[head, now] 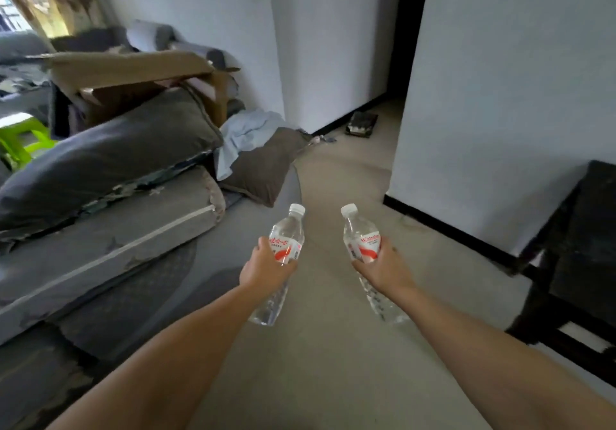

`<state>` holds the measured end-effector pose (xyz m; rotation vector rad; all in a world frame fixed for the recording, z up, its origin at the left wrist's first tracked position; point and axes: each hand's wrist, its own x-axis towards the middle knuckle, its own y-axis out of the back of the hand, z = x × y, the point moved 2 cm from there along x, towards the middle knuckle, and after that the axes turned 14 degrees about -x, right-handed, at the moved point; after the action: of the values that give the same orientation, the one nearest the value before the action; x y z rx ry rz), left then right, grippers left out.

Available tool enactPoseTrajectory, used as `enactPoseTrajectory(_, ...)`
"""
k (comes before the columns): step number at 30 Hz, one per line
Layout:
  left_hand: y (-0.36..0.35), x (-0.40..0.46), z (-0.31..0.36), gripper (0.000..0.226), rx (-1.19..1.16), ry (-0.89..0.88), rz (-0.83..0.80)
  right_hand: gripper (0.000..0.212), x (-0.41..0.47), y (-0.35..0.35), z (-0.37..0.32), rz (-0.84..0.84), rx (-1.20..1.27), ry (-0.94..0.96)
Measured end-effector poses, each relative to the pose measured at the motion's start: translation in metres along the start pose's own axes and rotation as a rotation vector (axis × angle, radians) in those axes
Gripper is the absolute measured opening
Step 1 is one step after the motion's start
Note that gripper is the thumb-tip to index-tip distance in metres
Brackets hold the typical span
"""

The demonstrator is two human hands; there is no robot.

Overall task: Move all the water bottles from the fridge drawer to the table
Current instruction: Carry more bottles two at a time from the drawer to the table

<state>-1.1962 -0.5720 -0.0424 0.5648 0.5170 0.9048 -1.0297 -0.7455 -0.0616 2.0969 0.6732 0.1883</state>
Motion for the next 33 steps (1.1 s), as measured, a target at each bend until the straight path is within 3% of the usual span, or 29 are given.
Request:
enactPoseTrajectory(7,-0.095,0.067,0.091,0.065,-0.032,-0.144,-0.206,0.057,0.059,0.058,0.063,0.134,-0.039,-0.212)
enactPoseTrajectory(14,-0.180,0.149,0.164,0.050,-0.021,-0.301,-0.418,0.055,0.144,0.087,0.102,0.178,-0.077,-0.393)
enactPoseTrajectory(22,-0.258,0.277,0.295,0.059,-0.048,-0.472,-0.636,0.062,0.263,0.144,0.129,0.284,-0.019,-0.567)
enactPoseTrajectory(33,-0.395,0.308,0.417,0.063,0.111,-0.682,-0.781,0.061,0.317,0.210,0.220,0.432,0.017,-0.854)
